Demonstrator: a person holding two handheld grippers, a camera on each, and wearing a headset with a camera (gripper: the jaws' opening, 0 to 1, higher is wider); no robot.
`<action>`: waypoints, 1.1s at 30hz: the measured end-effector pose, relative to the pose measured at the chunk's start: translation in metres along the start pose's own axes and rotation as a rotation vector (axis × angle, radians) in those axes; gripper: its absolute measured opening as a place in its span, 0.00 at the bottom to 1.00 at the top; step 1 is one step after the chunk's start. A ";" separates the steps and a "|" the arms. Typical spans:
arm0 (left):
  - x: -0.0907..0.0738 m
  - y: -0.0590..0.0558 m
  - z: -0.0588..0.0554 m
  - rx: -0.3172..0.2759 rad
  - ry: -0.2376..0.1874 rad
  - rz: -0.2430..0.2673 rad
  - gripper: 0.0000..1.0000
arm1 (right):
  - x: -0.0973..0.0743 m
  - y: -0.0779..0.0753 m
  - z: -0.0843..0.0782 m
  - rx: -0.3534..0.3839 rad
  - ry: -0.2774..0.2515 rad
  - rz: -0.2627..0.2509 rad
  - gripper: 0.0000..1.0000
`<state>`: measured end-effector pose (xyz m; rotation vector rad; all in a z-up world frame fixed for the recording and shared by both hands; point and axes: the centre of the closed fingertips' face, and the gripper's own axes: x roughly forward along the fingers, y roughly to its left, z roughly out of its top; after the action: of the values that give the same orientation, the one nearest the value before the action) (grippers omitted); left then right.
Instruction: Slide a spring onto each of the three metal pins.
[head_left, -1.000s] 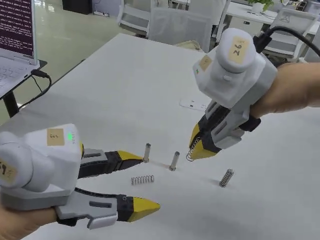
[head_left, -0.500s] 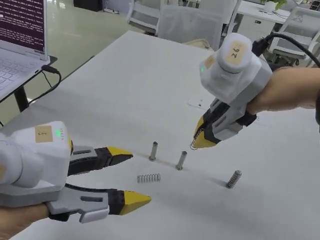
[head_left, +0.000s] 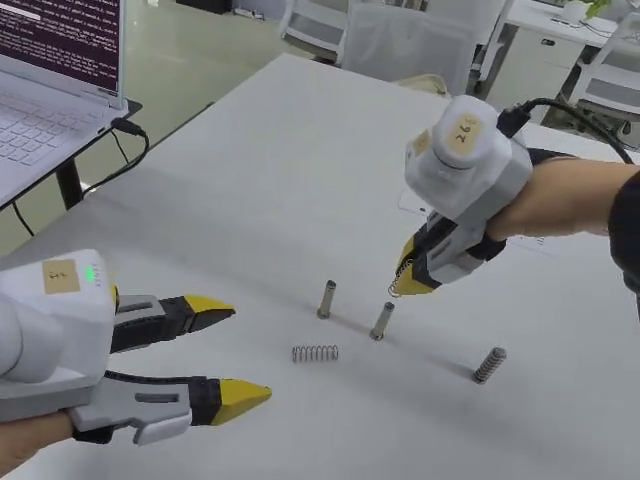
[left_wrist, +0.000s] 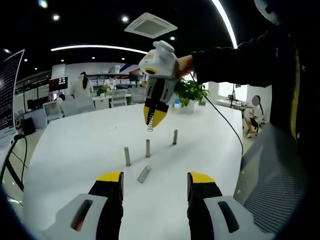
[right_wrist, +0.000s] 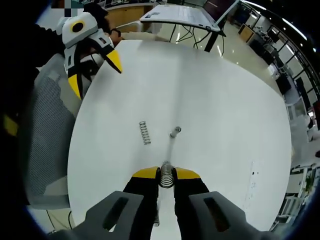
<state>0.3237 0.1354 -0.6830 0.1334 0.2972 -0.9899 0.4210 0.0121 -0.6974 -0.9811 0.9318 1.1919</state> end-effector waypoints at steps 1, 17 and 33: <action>-0.001 0.001 -0.001 -0.007 -0.001 0.006 0.46 | 0.003 -0.001 -0.001 0.001 0.003 0.002 0.08; -0.002 0.001 -0.005 -0.031 -0.004 0.029 0.45 | 0.024 -0.004 -0.014 0.030 0.018 0.029 0.08; -0.004 0.003 -0.008 -0.035 0.000 0.037 0.44 | 0.037 -0.004 -0.018 0.041 0.021 0.046 0.08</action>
<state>0.3230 0.1427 -0.6889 0.1070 0.3109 -0.9479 0.4284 0.0056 -0.7372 -0.9456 0.9968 1.1985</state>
